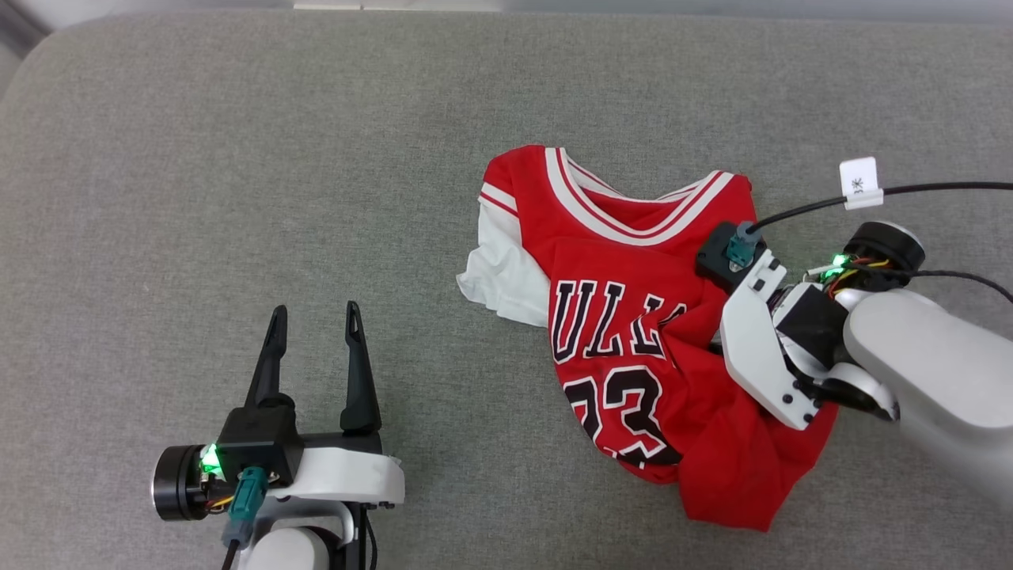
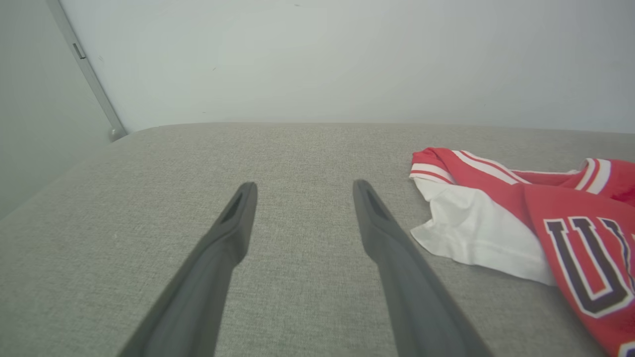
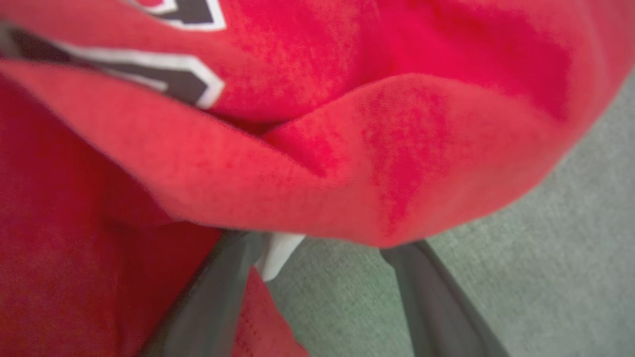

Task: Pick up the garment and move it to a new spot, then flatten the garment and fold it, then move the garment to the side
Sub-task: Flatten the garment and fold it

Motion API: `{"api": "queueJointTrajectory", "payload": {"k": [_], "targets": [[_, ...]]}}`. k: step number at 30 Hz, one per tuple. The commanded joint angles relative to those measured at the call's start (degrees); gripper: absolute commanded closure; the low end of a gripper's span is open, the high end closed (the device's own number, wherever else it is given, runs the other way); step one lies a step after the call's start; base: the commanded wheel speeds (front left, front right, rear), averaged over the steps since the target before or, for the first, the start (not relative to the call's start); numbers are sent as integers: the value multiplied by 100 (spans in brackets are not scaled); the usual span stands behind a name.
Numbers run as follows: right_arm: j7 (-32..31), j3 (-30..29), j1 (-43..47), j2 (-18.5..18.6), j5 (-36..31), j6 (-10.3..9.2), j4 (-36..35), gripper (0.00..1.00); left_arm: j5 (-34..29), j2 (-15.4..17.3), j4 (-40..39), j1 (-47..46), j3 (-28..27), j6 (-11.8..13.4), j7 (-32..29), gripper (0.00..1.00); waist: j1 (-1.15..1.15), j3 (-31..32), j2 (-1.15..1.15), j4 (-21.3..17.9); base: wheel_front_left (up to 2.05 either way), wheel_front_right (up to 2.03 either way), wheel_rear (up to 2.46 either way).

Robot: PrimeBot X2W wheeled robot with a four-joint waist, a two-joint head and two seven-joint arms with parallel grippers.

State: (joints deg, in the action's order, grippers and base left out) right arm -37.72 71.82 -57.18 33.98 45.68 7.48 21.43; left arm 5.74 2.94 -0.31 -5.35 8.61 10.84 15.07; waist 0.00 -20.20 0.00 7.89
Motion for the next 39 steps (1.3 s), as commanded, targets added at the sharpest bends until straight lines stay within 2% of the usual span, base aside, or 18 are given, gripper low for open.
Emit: {"api": "queueJointTrajectory", "payload": {"k": [1, 7, 11, 18, 25, 29, 33, 36, 37, 38, 39], "targets": [[44, 277, 533, -64, -79, 3, 68, 100, 5, -8, 18, -86, -27, 25, 15, 0, 0, 8, 0, -8, 0, 0, 0], [754, 174, 37, 35, -39, -2, -30, 100, -21, -9, 95, 28, -66, -13, 15, 0, 0, 266, 0, -152, 0, 0, 0], [1247, 154, -168, 289, 25, -2, -174, 100, -26, -8, 132, 180, -83, -26, 15, 0, 0, 567, 0, -253, 0, 0, 0], [1939, 152, -115, 1121, 418, -1, -602, 100, -55, -8, 88, 510, -211, -37, 15, 0, 0, 929, 0, -468, 0, 0, 0], [2326, 21, 715, 1899, 991, -1, -539, 100, -80, -8, 11, 638, -259, -50, 15, 0, 0, 976, 0, -594, 0, 0, 0], [2413, 49, 1402, 1931, 1134, -1, -194, 100, -100, -8, 13, 644, -252, -42, 15, 0, 0, 957, 0, -633, 0, 0, 0], [2459, 83, 1974, 1662, 1330, 2, 170, 100, -106, -7, 31, 631, -243, -26, 15, 0, 0, 983, 0, -671, 0, 0, 0], [2826, -89, 2138, 1492, 1382, 1, 378, 100, -168, -8, 58, 636, -258, -78, 15, 0, 0, 1078, 0, -702, 0, 0, 0], [3000, -201, 2122, 1456, 1361, 0, 420, 55, -180, -8, 68, 638, -284, -103, 16, 0, 0, 1126, 0, -719, 0, 0, 0], [3172, -306, 2130, 1446, 1322, 0, 444, 0, -207, -2, 80, 644, -316, -124, 15, 0, 0, 1182, 0, -738, 0, 0, 0], [3351, -412, 2149, 1470, 1277, 0, 464, 0, -218, 4, 81, 647, -344, -156, 15, 0, 0, 1230, 0, -751, 0, 0, 0]]}}
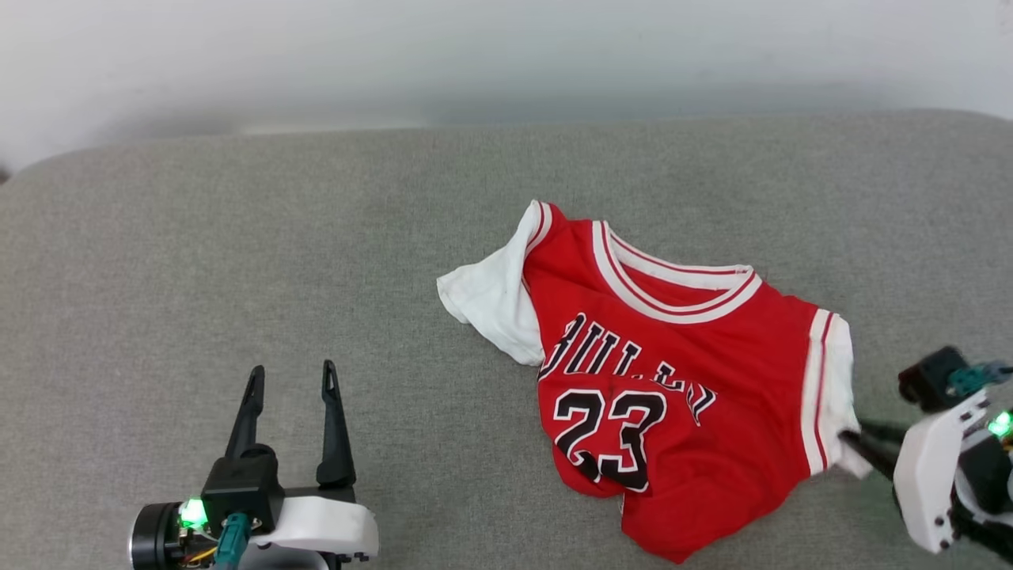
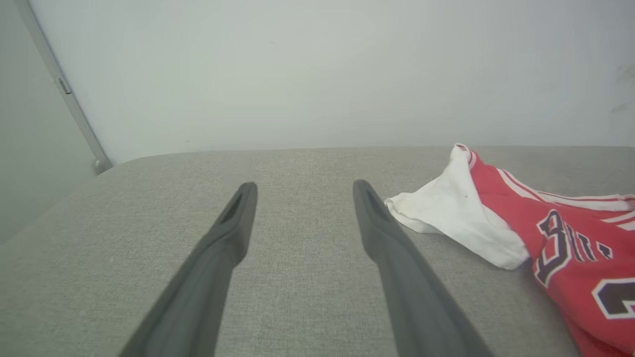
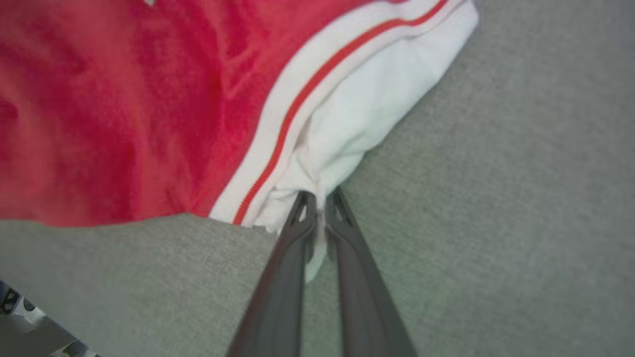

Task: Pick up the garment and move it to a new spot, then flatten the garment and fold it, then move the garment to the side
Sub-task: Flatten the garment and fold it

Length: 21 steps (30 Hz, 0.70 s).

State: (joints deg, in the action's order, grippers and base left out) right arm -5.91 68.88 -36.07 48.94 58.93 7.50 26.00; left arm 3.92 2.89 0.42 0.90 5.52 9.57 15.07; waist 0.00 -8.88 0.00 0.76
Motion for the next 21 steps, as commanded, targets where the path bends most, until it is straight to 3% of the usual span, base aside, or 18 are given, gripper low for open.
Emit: {"api": "queueJointTrajectory", "payload": {"k": [1, 10, 12, 17, 21], "targets": [[352, -228, 52, 4, -121, -3, 20, 0, -56, 30, 14, 15, -74, -57, 15, 0, 0, 150, 0, -55, 0, 0, 0], [1236, -1402, 278, 309, -785, -2, -359, 0, -113, 442, 96, -473, -366, -410, 15, 0, 0, 329, 0, -232, 0, 0, 0], [1488, -1910, 358, 280, -986, -3, -444, 0, -116, 598, 221, -698, -381, -538, 15, 0, 0, 307, 0, -287, 0, 0, 0], [2009, -3558, 852, -351, -1846, -2, -528, 0, -145, 1020, 687, -1579, -260, -969, -353, 0, 0, 175, 0, -397, 0, 0, 0], [2104, -5089, 1459, -1242, -2822, -3, -896, 0, -207, 1321, 937, -2359, 35, -1394, -1142, 0, 0, -10, 0, -454, 0, 0, 0]]}}
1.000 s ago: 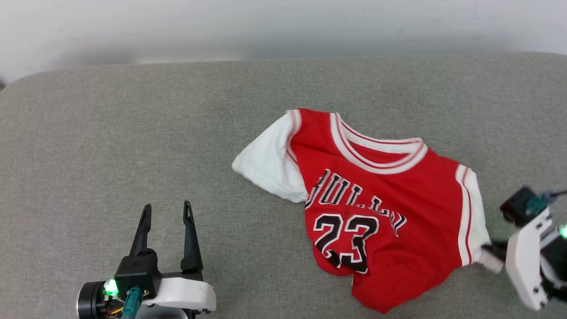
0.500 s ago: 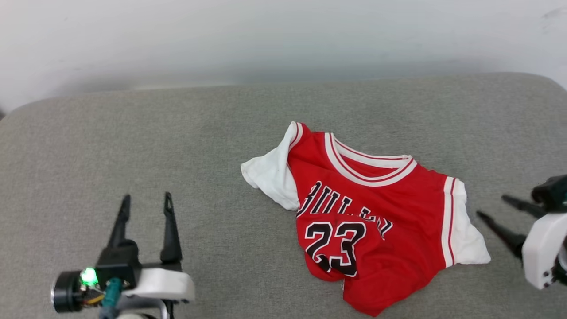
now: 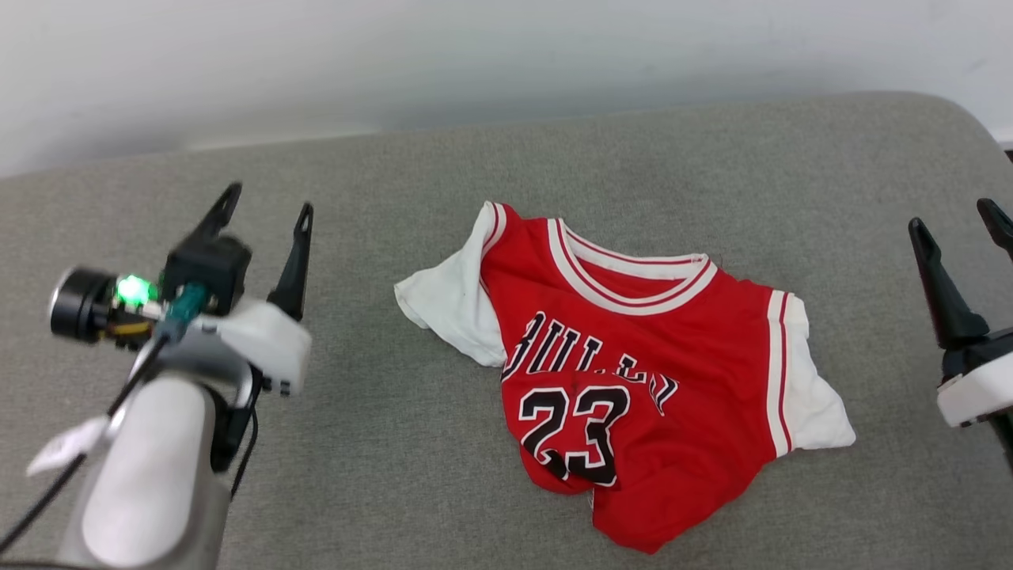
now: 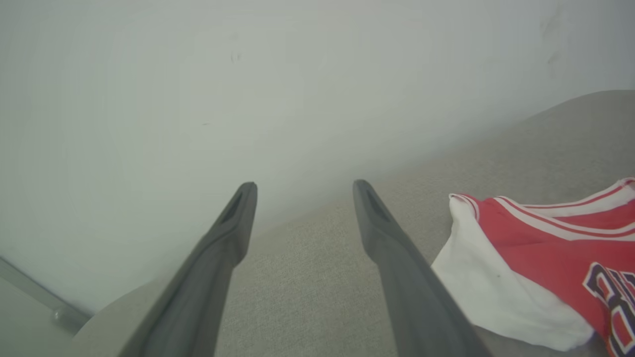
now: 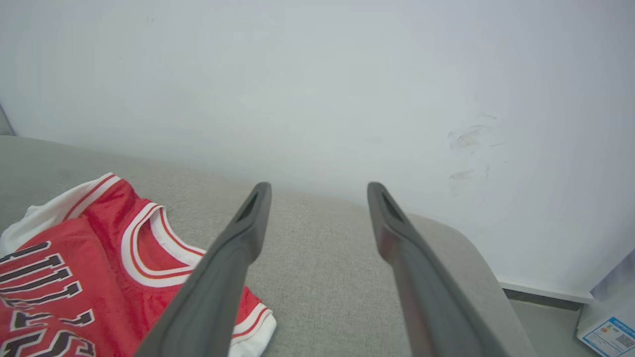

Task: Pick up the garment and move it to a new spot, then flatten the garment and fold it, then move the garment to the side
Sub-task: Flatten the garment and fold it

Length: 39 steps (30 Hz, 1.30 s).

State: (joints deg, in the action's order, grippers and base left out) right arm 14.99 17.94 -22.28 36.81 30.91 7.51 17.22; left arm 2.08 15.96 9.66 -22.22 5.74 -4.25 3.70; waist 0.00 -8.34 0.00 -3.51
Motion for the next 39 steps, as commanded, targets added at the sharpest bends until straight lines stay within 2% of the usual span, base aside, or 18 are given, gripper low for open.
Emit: {"api": "queueJointTrajectory", "payload": {"k": [1, 3, 5, 7, 9, 17, 24, 30, 37, 38, 39], "targets": [[15, -329, 242, -286, -267, -3, -235, 0, -20, 79, 60, -252, 103, -89, -204, 0, 0, -127, 0, -34, 0, 0, 0], [18, -998, 537, -786, -753, -4, -705, 0, 52, 219, 164, -668, 253, -194, -540, 0, 0, -268, 0, -66, 0, 0, 0], [18, -1409, 826, -1247, -1129, -4, -1141, 0, 225, 291, 306, -1019, 438, -267, -899, 0, 0, -398, 0, -103, 0, 0, 0], [18, -1638, 1058, -1571, -1386, -4, -1483, 0, 438, 409, 473, -1398, 688, -305, -1338, 0, 0, -518, 0, -130, 0, 0, 0], [19, -1669, 1154, -1750, -1541, -4, -1794, 0, 938, 518, 609, -1778, 1086, -302, -1832, 0, 0, -648, 0, -168, 0, 0, 0], [20, -1580, 1111, -1945, -1819, -4, -2203, 0, 2939, 1605, 566, -3301, 3071, -305, -3974, 0, 0, -1141, 0, -407, 0, 0, 0], [20, -1522, 899, -1995, -1902, -4, -2283, 0, 4284, 2063, 502, -4167, 4362, -306, -5469, 0, 0, -1469, 0, -566, 0, 0, 0], [20, -1420, 746, -2036, -1933, -4, -2252, 0, 4769, 2188, 817, -4416, 5249, -307, -5991, 0, 0, -1631, 0, -697, 0, 0, 0], [20, -1331, 628, -2050, -1955, -4, -2176, 0, 5004, 2090, 1179, -4395, 6127, -307, -5816, 0, 0, -1667, 0, -757, 0, 0, 0], [20, -1324, 623, -2051, -1951, -4, -2163, 0, 5043, 2078, 1201, -4418, 6230, -308, -5756, 78, 0, -1650, 0, -751, 0, 0, 0], [20, -1328, 635, -2052, -1948, -4, -2143, 0, 5087, 2058, 1226, -4440, 6313, -308, -5685, 100, 0, -1622, 0, -735, 0, 0, 0]]}}
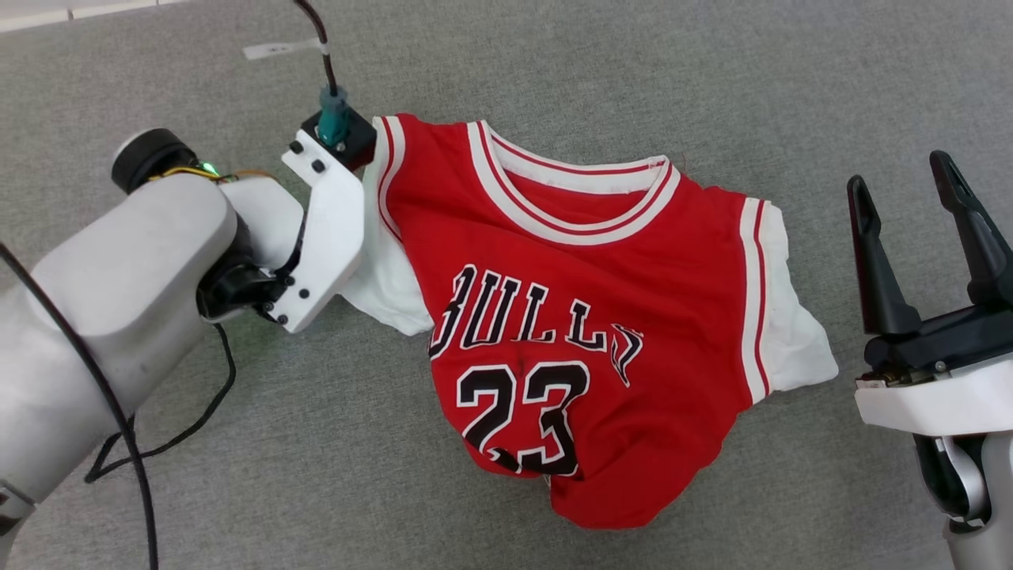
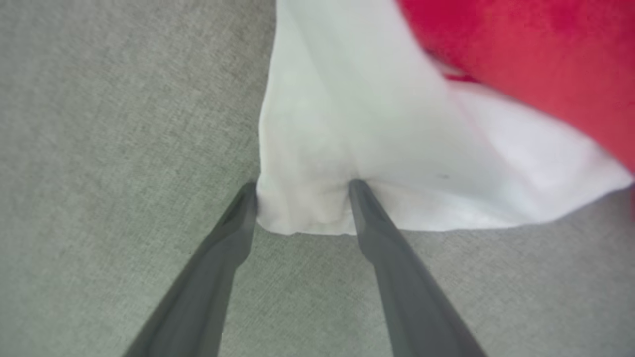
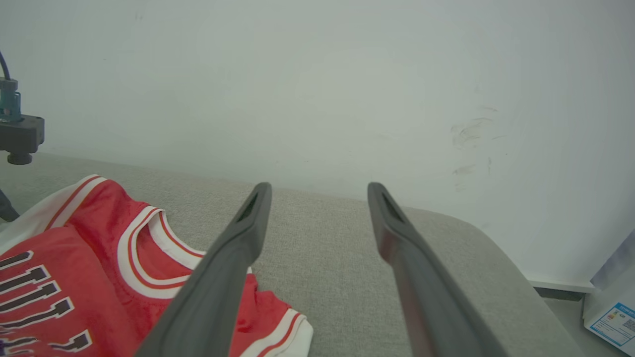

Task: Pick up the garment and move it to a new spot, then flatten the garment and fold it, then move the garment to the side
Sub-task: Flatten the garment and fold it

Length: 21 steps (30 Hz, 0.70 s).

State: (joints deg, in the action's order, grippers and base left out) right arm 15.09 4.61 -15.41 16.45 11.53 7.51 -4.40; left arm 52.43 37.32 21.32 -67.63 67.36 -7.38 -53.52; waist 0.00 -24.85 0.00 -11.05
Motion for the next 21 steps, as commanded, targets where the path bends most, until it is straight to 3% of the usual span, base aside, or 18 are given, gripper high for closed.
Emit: {"api": "queueJointTrajectory", "payload": {"k": [1, 8, 17, 21], "targets": [[11, -14, -26, -15, -14, -4, 37, 0, 76, -89, 75, 68, 215, 5, 123, 100, 0, 64, 0, 47, 0, 0, 0], [11, -182, 333, -17, -31, -4, 143, 0, 283, 53, -35, -202, 447, 6, 768, 100, 0, 553, 0, 458, 0, 0, 0], [11, -178, 629, -72, 25, -4, 185, 0, 751, 1143, -233, 71, 535, 5, 841, 100, 0, 907, 0, 797, 0, 0, 0], [11, -65, 538, -47, 30, -4, 154, 0, 901, 1362, 23, 270, 463, 109, 973, 100, 0, 791, 0, 723, 0, 0, 0]]}}
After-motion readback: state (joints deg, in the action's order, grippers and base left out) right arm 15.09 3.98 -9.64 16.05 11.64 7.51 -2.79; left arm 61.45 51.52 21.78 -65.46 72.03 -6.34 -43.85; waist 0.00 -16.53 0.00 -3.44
